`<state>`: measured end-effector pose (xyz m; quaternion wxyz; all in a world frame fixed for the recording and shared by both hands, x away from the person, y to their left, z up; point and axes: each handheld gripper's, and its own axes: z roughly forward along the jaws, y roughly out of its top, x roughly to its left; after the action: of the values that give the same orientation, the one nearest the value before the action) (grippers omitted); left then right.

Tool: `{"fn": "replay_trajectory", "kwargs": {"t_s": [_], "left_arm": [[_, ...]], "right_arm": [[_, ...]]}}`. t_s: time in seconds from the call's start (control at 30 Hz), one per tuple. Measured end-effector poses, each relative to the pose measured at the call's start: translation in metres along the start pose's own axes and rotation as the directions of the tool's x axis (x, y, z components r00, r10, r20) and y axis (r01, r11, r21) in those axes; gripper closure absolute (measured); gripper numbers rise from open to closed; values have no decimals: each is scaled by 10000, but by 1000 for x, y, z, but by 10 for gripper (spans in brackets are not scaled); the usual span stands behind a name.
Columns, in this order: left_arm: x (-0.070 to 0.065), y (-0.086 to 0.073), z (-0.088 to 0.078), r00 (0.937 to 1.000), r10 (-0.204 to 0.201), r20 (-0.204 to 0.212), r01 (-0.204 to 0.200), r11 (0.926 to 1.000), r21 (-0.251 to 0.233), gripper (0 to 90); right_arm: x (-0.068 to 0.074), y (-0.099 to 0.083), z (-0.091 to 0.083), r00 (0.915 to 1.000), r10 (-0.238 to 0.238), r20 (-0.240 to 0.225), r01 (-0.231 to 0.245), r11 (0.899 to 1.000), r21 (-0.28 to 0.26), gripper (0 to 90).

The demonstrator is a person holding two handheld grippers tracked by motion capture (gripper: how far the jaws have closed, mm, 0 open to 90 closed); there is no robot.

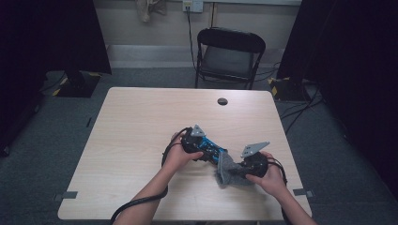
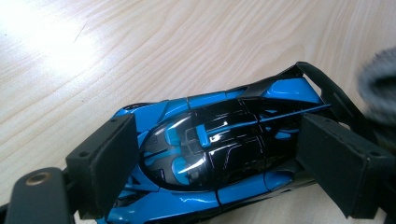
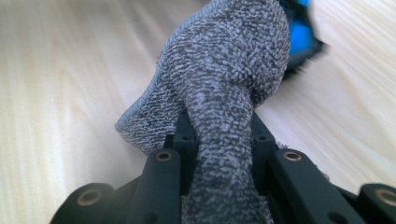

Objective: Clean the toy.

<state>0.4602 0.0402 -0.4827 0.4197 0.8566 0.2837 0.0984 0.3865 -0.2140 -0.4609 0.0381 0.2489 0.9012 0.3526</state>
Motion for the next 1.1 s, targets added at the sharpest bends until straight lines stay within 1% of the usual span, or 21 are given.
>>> {"fn": "replay_trajectory", "kwargs": {"t_s": [0.07,0.1,0.17,0.2,0.27,0.4,0.5,0.63,0.7,0.8,0.83,0.9,1.0,1.03,1.1], "left_arm": [[0,0,0,10000,6,-7,-6,10000,-17,129],[0,0,0,10000,12,-13,-12,10000,-16,129],[0,-1,0,10000,20,-33,-20,10000,-26,129],[0,-1,0,10000,29,-16,-29,10000,-19,129],[0,-1,-1,10000,13,8,-13,10000,-19,131],[1,0,-1,10000,-45,-52,46,10000,70,141],[1,0,-1,10000,-75,-44,75,10000,47,142],[2,0,-2,10000,-50,-30,50,9999,96,142],[2,0,-2,10000,-64,-30,65,10000,63,143],[1,0,-2,9999,-45,-91,46,10000,73,144],[1,0,-2,10000,-50,-80,51,10000,77,144],[1,0,-2,10000,-62,-72,62,10000,67,144],[1,0,-2,10000,-37,-50,37,10000,87,146],[1,0,-2,10000,-38,-52,38,10000,91,147],[1,0,-2,10000,-25,-47,26,10000,92,147]], "right_arm": [[4,4,6,9996,-240,-122,242,9995,198,723],[5,5,11,9994,-228,-243,234,9994,237,723],[3,5,19,9996,-187,-199,194,9991,368,723],[2,6,22,9998,-118,-167,123,9994,322,722],[-1,8,24,9998,174,-16,-173,9997,158,722],[-11,10,25,9975,692,143,-694,9974,181,722],[-16,9,23,9953,887,392,-896,9958,210,722],[-22,6,20,9895,1270,693,-1272,9919,-3,722],[-24,5,20,9867,1434,770,-1432,9897,-78,722],[-28,6,19,9830,1575,942,-1574,9875,-79,721],[-29,6,19,9804,1659,1064,-1661,9861,-77,721],[-31,7,19,9788,1651,1215,-1653,9862,-81,721],[-37,6,17,9713,1843,1501,-1832,9828,-211,722],[-39,6,17,9677,1979,1559,-1959,9802,-283,722],[-43,5,17,9634,2143,1609,-2107,9768,-390,722]]}}
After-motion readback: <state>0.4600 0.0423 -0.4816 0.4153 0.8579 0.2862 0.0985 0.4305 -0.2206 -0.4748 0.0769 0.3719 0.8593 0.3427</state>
